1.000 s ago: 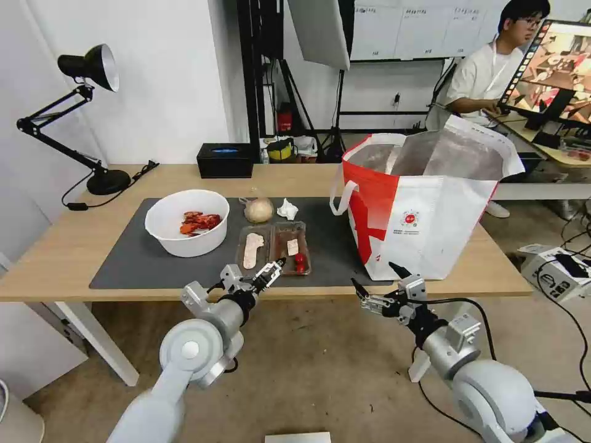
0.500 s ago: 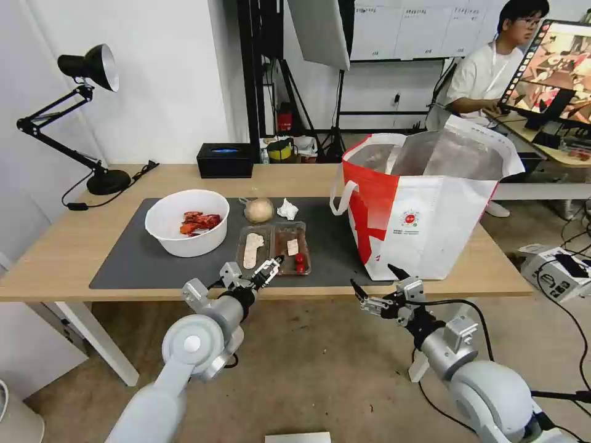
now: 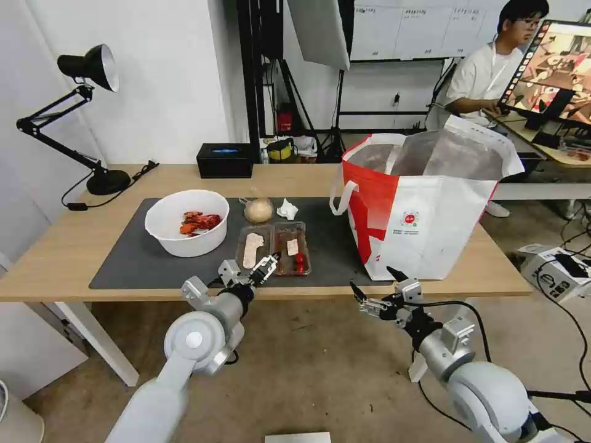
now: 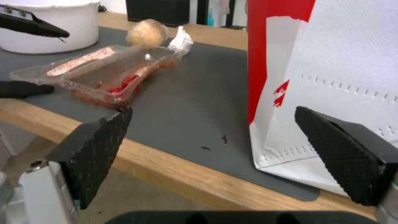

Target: Pick up the trash from the table and place it into the takeout bag.

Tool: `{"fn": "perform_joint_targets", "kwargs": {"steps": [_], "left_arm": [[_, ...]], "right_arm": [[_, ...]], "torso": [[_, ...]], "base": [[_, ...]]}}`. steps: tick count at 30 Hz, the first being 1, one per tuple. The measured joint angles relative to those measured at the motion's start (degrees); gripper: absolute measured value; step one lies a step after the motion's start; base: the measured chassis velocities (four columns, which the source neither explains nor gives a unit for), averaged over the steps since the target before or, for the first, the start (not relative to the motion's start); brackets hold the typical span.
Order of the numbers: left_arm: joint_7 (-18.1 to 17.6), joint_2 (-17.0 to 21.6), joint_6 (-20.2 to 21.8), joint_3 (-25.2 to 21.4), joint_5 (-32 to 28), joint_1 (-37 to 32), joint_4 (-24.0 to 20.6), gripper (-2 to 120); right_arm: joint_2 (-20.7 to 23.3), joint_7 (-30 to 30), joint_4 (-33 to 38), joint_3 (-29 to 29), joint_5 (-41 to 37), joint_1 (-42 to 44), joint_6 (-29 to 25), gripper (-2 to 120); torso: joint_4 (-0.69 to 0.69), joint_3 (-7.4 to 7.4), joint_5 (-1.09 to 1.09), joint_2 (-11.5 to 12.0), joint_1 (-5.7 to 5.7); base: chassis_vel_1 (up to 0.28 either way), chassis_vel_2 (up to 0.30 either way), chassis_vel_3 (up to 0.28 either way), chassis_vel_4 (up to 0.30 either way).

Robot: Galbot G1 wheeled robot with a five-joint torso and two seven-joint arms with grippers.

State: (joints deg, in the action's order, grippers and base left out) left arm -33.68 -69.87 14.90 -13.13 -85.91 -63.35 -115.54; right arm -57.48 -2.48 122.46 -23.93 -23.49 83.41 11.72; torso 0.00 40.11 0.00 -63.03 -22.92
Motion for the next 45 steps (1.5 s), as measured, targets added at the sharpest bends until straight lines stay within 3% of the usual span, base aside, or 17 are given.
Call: {"fn": "perform_joint_targets", "kwargs": {"steps": [23,45], "left_arm": [[2.2,0.6,-3.1,-2.5,-1.2,-0.5,-3.1,100],[3.8,0.6,-4.6,-1.5,-2.2,2.2,-3.5,100]], "right_arm": [[-0.5,-0.2,0.0,0.3,0.6,0.0,0.0,100],[0.1,-0.2,1.1,-0.3,0.5,0.7,0.1,100]], "torso": [[0.00,0.00,0.00,0.0,0.00],[0.00,0.00,0.00,0.0,0.00]], "base": [[0.000,0.000,0.000,0.000],[0.000,0.000,0.000,0.000]]}}
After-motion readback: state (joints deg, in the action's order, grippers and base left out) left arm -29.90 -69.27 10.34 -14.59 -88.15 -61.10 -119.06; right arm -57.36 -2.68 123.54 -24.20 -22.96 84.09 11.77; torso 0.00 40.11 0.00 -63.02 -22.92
